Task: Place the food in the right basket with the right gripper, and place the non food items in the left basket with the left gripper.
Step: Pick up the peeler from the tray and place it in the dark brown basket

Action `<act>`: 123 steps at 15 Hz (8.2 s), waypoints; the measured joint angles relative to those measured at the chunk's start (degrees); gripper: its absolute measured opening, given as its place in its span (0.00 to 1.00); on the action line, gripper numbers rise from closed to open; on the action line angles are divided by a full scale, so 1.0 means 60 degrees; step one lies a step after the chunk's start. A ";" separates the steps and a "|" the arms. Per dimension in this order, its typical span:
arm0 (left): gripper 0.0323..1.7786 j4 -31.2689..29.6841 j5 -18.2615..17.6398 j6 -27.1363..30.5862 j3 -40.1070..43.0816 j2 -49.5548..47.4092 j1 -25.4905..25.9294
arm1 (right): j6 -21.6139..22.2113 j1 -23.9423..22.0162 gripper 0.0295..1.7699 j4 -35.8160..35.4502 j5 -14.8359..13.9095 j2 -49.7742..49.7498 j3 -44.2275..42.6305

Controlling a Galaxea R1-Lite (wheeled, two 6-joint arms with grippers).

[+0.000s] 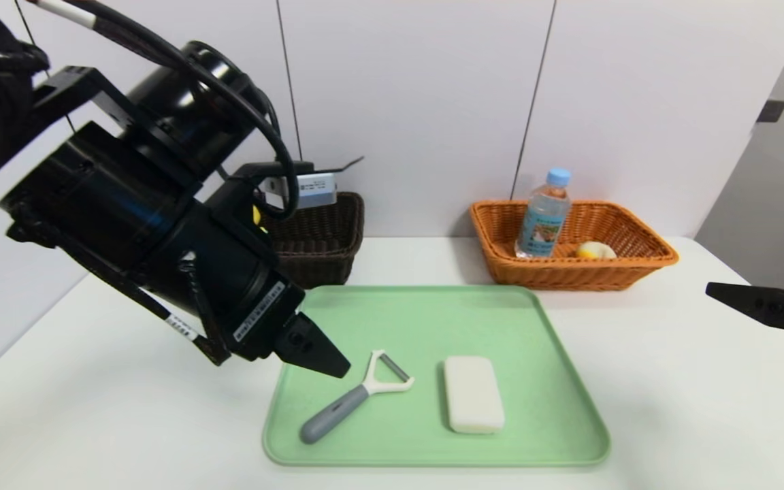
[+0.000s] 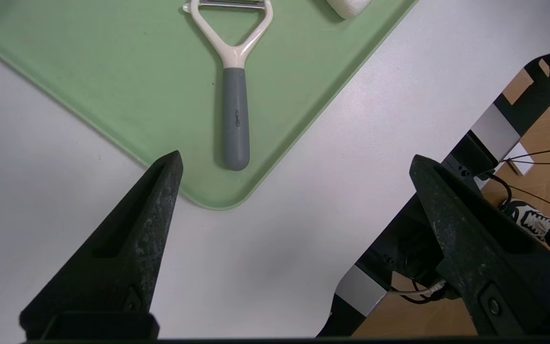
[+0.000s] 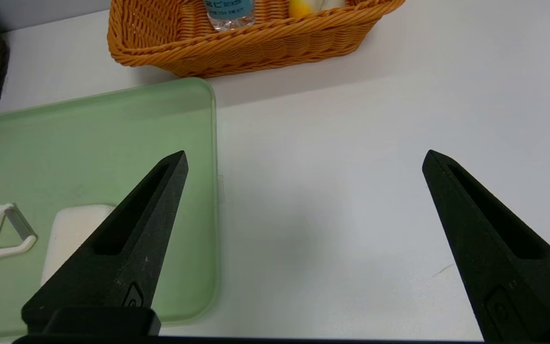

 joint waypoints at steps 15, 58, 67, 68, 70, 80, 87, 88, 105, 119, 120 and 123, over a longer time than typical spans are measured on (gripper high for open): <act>0.95 0.0772 0.1191 0.0412 -0.1217 0.2936 -0.0662 | 0.0116 0.0008 0.96 0.0000 0.0400 0.0026 0.0297; 0.95 -0.0201 0.2276 0.0612 0.0063 0.3970 -0.0547 | 0.0295 0.0018 0.96 -0.0006 0.0666 -0.0006 0.0492; 0.91 -0.0354 0.2450 0.0607 0.0183 0.4011 -0.0561 | 0.0305 0.0004 0.96 -0.0006 0.0756 -0.0010 0.0496; 0.81 -0.0441 0.2444 0.0607 0.0191 0.4011 -0.0551 | 0.0309 0.0004 0.96 -0.0006 0.0754 -0.0014 0.0496; 0.65 -0.0577 0.2414 0.0597 0.0215 0.4011 -0.0571 | 0.0309 0.0004 0.96 -0.0010 0.0754 -0.0022 0.0496; 0.13 -0.0551 0.2243 0.0551 0.0274 0.3915 -0.0579 | 0.0313 -0.0002 0.96 -0.0010 0.0750 -0.0033 0.0500; 0.13 -0.0423 0.1654 0.0414 -0.0760 0.3314 -0.0699 | 0.0309 -0.0006 0.96 -0.0014 0.0742 -0.0079 0.0471; 0.13 -0.0321 0.1540 0.0313 -0.1107 0.3151 -0.0754 | 0.0305 -0.0006 0.96 -0.0010 0.0740 -0.0102 0.0504; 0.13 -0.3523 0.2865 -0.1784 -0.2960 0.2440 0.2016 | 0.0268 -0.0010 0.96 -0.0014 0.0630 -0.0037 0.0486; 0.13 -0.5181 0.2653 -0.1615 -0.2958 0.4764 0.3318 | 0.0299 -0.0010 0.96 -0.0833 0.0695 0.0321 0.0423; 0.13 -0.5246 0.2653 -0.1619 -0.2960 0.4874 0.3344 | 0.0299 -0.0014 0.96 -0.0837 0.0691 0.0345 0.0423; 0.13 -0.5329 0.2656 -0.1619 -0.2960 0.5224 0.3458 | 0.0303 -0.0014 0.96 -0.0841 0.0705 0.0441 0.0427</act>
